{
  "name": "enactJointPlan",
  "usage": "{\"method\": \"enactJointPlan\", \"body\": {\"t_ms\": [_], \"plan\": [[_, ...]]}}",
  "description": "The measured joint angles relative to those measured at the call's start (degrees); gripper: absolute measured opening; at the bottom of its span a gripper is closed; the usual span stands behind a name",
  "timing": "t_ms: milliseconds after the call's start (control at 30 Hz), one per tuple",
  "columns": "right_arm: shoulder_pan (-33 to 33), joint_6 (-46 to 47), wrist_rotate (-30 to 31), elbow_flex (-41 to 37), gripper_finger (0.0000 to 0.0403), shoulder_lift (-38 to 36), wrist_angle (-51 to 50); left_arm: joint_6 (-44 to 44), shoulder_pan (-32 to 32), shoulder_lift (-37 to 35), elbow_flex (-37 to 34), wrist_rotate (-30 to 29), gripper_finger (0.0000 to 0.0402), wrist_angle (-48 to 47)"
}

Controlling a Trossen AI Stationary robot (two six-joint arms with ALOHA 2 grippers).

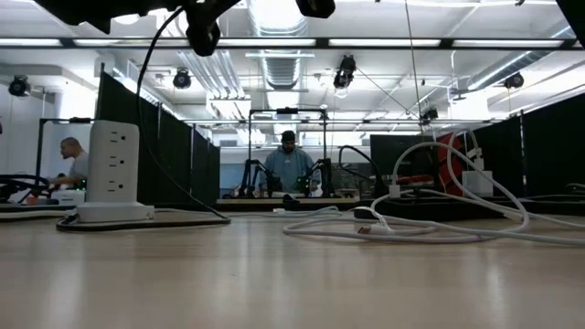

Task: Insert USB
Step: Insert the black charger cable into the bottom white outlet extension

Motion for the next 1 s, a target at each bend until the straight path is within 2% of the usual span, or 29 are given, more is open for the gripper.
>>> {"method": "enactJointPlan", "body": {"t_ms": [267,600,800,1000], "plan": [[-0.2,-0.5,0.2,0.0,0.0052,-0.5,1.1,-0.3,0.0,-0.6,0.0,5.1,0.0256,-5.5],[-0.8,-2.4,0.0,0.0,0.0052,-2.1,3.6,-0.5,-3.1,-3.2,0.0,10.9,0.0224,-13.0],[-0.7,-5.8,0.0,0.0,0.0052,-2.6,4.0,-0.4,-13.5,-5.0,0.3,8.8,0.0187,-29.9],[-0.7,-9.5,0.0,0.0,0.0052,-2.6,3.9,-0.7,-29.4,-3.3,9.8,-2.0,0.0136,-59.6]]}}
